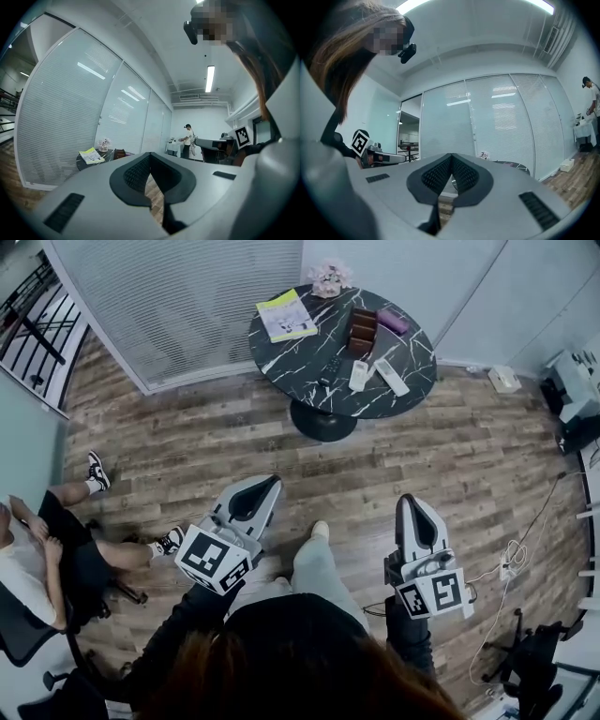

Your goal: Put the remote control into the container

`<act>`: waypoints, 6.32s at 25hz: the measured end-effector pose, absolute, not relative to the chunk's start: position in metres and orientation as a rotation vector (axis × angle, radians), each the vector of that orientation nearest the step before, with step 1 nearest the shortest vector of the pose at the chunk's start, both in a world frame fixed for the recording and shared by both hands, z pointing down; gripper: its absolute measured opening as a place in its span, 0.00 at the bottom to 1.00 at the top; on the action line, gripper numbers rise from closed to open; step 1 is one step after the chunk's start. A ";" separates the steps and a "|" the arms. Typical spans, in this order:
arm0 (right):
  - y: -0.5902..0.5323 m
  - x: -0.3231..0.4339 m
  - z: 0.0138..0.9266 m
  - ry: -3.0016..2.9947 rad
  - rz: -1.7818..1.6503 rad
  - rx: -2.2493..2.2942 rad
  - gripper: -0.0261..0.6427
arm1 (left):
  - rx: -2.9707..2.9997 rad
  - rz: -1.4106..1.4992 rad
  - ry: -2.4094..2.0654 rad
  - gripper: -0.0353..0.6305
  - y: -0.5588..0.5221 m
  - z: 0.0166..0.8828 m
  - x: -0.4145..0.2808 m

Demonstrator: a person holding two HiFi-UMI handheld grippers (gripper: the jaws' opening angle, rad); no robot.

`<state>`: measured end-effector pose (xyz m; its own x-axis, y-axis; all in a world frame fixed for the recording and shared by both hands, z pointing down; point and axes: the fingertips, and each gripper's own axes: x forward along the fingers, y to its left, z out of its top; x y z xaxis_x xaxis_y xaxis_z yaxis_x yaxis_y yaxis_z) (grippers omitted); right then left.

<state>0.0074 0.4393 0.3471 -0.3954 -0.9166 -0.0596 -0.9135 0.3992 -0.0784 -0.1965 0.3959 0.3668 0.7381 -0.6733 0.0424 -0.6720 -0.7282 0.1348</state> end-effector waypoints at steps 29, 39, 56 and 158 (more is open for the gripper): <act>0.201 0.117 0.314 2.596 -0.047 -1.475 0.06 | 2.733 -0.042 -1.299 0.07 0.194 0.340 -0.098; 0.154 0.148 0.326 2.532 -0.082 -1.613 0.06 | 2.797 -0.055 -1.197 0.07 0.114 0.345 -0.072; 0.004 0.135 0.309 2.537 -0.049 -1.642 0.06 | 2.820 -0.075 -1.128 0.07 -0.047 0.341 -0.067; -0.123 0.163 0.690 3.258 -1.195 -1.915 0.44 | 2.852 -0.123 -1.030 0.07 -0.095 0.345 -0.059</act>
<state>0.1635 -0.1227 0.6904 -0.2885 -0.4467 0.8469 -0.8884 0.4548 -0.0626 -0.0590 -0.0951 0.3448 0.7671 -0.6403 -0.0398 -0.6316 -0.7646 0.1282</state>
